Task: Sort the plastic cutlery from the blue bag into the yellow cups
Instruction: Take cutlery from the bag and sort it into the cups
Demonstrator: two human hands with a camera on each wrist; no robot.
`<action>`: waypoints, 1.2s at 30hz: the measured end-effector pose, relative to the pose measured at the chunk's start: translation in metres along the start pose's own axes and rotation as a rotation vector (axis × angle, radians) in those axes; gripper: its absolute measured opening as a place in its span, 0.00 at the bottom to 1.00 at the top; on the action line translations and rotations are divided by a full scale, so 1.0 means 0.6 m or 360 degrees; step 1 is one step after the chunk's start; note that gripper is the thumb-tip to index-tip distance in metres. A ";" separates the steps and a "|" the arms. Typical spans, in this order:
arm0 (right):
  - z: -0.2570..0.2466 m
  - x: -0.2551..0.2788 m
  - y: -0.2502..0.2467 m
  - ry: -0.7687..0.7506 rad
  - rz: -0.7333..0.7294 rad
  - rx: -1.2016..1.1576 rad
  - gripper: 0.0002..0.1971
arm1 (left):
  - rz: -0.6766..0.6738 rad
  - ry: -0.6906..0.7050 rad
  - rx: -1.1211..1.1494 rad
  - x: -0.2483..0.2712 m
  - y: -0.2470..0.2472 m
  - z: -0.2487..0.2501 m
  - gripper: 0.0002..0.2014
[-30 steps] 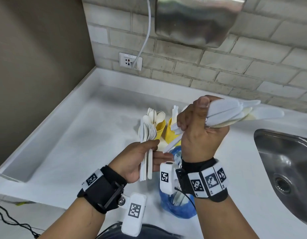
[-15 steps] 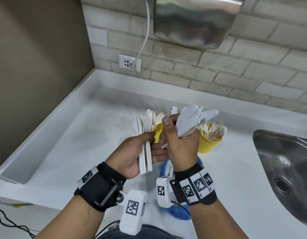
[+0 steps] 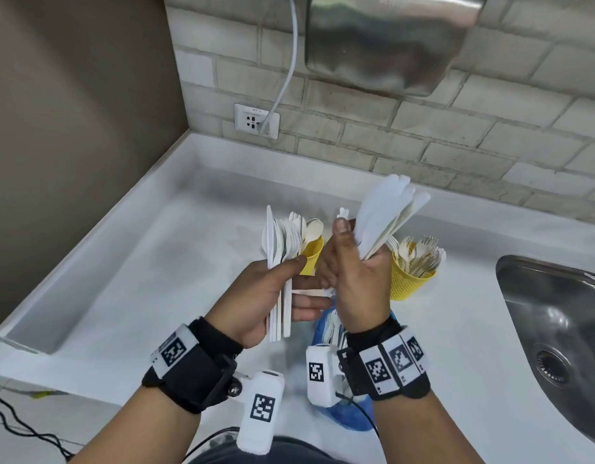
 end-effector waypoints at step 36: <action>-0.075 0.009 -0.037 -0.0235 -0.0284 0.0512 0.10 | 0.0552 0.1222 -0.1879 0.036 0.007 0.026 0.08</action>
Point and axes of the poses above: each hand's wrist, its own x-axis away from the middle knuckle, its own y-axis out of the palm, z = x × y, the point moved 4 cm from there along -x, towards the middle knuckle, and after that the axes turned 9 degrees about x, right-handed, at the moved point
